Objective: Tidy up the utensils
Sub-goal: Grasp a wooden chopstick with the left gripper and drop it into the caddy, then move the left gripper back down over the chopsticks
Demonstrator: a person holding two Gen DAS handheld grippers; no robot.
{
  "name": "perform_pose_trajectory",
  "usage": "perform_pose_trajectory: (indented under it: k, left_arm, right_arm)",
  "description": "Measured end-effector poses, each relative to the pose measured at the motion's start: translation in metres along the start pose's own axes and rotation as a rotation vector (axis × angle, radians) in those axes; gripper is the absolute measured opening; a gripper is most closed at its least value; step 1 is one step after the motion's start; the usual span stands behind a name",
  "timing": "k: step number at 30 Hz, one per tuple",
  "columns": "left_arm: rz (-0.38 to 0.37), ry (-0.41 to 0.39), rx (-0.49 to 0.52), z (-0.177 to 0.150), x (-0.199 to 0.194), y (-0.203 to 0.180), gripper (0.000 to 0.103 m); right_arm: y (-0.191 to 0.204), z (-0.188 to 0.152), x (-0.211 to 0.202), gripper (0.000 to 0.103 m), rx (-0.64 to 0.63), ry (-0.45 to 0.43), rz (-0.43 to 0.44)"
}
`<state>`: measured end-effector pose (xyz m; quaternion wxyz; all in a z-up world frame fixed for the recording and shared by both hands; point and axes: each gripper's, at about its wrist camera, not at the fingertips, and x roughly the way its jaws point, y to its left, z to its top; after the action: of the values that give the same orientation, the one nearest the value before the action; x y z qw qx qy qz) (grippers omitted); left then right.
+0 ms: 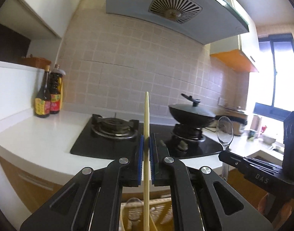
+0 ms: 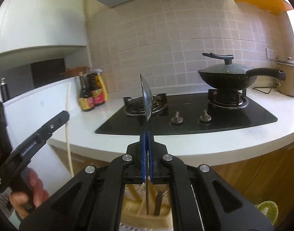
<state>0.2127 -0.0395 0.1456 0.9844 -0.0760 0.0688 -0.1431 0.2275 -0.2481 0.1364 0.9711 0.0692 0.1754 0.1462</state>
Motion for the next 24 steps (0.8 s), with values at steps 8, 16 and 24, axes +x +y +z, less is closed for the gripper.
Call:
perform_pose_trajectory:
  k: [8, 16, 24]
  left_arm:
    - [0.075, -0.014, 0.012, -0.025, 0.014, 0.007, 0.004]
    - [0.030, 0.024, -0.035, -0.028, -0.003, 0.018, 0.022]
    - [-0.036, 0.081, -0.085, -0.025, -0.050, 0.033, 0.050]
  right_arm:
    - [0.003, -0.026, 0.018, 0.002, -0.044, -0.017, -0.039]
    - [0.000, -0.040, 0.000, 0.004, -0.023, 0.035, -0.008]
    - [-0.007, -0.055, -0.045, 0.031, 0.023, 0.084, 0.019]
